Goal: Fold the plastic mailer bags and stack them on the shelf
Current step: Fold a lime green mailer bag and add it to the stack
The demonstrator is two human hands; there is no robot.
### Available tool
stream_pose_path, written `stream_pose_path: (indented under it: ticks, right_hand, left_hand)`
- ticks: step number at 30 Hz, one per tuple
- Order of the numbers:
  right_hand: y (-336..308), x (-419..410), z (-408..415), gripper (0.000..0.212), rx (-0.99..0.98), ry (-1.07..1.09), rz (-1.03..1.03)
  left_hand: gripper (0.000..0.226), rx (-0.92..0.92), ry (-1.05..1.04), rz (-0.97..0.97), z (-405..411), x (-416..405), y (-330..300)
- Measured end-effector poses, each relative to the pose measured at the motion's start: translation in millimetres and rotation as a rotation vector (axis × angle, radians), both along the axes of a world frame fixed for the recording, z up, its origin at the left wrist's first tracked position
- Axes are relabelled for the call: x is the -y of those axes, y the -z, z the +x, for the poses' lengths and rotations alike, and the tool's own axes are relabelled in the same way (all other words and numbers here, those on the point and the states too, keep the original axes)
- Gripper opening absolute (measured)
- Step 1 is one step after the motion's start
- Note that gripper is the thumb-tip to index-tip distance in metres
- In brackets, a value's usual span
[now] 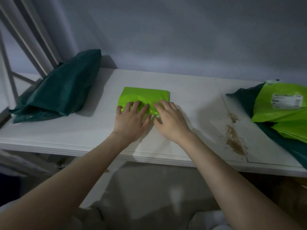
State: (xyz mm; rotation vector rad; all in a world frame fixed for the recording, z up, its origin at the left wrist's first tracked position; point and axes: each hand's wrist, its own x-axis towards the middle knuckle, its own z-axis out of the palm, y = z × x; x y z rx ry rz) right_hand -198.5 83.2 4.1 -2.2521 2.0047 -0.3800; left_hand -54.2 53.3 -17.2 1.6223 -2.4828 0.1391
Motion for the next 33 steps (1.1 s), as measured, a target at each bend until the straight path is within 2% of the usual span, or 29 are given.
stream_pose_path:
  ticks: [5, 10, 12, 21, 33]
  right_hand:
    - [2.5, 17.7, 27.3, 0.050, -0.015, -0.015, 0.072]
    - [3.9, 35.3, 54.3, 0.048, -0.026, -0.023, 0.107]
    - [4.8, 43.6, 66.3, 0.048, -0.035, -0.021, 0.096]
    - [6.5, 84.2, 99.4, 0.057, -0.054, -0.024, 0.130]
    - [10.3, 93.5, 100.2, 0.065, -0.049, -0.027, 0.124]
  left_hand:
    - [0.080, 0.023, -0.050, 0.043, 20.2, 10.3, -1.2]
    - [0.056, 0.059, -0.133, 0.056, 38.0, 29.9, -2.6]
    - [0.054, 0.069, -0.176, 0.036, 45.1, 39.2, -6.1]
    - [0.054, -0.119, -0.288, 0.133, 68.5, 63.2, -4.6]
    - [0.057, -0.166, -0.289, 0.167, 73.5, 68.9, -2.0]
